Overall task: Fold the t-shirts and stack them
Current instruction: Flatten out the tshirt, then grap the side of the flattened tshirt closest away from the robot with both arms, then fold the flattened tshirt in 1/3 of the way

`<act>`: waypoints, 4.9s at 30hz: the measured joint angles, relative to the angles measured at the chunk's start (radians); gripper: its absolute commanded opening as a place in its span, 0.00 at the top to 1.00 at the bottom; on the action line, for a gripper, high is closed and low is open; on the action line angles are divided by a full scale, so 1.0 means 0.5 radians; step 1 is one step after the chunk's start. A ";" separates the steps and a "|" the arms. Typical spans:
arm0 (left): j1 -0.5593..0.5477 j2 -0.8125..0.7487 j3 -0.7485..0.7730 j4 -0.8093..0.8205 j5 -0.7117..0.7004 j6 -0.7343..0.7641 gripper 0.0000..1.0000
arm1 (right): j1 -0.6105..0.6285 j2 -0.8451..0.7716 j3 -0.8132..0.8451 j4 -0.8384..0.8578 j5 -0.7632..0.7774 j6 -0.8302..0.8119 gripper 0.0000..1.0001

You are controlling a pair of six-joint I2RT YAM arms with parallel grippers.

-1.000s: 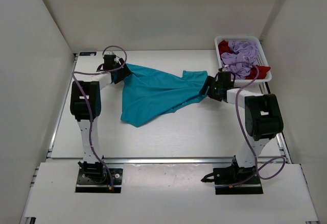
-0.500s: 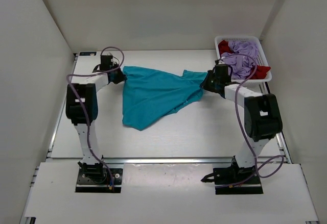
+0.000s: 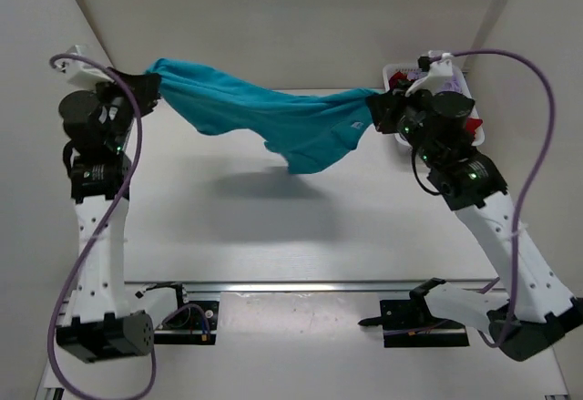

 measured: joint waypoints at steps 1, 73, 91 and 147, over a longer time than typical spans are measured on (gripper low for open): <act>0.019 -0.059 0.018 -0.034 0.000 0.002 1.00 | 0.046 -0.029 0.092 -0.075 0.044 -0.021 1.00; -0.036 -0.371 -2.370 0.420 -0.301 -0.827 0.54 | -0.075 -0.448 -2.033 0.455 -0.309 0.443 0.65; -0.004 0.101 -2.303 0.840 -0.401 -1.002 0.95 | -0.380 0.042 -2.076 0.745 -0.344 0.546 0.54; -0.050 -0.174 -1.658 -0.192 -0.008 -0.124 1.00 | -0.704 -0.304 -1.639 -0.156 -0.415 0.468 1.00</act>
